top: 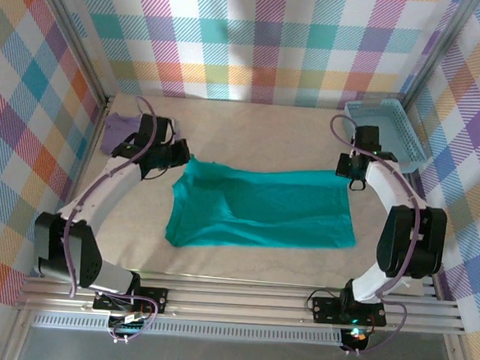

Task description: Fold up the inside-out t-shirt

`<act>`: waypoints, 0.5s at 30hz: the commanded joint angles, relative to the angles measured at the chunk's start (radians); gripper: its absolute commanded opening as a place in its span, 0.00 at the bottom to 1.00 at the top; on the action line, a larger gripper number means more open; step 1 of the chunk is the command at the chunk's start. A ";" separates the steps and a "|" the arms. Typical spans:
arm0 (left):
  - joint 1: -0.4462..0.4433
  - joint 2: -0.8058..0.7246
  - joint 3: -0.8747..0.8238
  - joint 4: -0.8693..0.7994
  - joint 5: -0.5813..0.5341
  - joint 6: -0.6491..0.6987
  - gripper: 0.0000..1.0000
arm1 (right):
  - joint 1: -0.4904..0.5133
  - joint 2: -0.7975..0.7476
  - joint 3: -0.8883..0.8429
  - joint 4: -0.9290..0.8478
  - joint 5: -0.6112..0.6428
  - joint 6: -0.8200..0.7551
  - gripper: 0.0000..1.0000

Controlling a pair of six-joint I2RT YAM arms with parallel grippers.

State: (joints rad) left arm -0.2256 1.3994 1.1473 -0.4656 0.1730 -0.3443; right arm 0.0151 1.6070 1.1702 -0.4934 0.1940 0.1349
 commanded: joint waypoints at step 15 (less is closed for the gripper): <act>-0.017 -0.222 -0.199 -0.078 0.042 -0.029 0.00 | -0.007 -0.067 -0.143 -0.017 0.001 0.049 0.01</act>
State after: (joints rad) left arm -0.2337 1.2213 0.9745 -0.5167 0.2054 -0.3534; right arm 0.0132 1.5658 1.0489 -0.4965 0.2020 0.1612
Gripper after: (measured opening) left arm 0.048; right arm 0.041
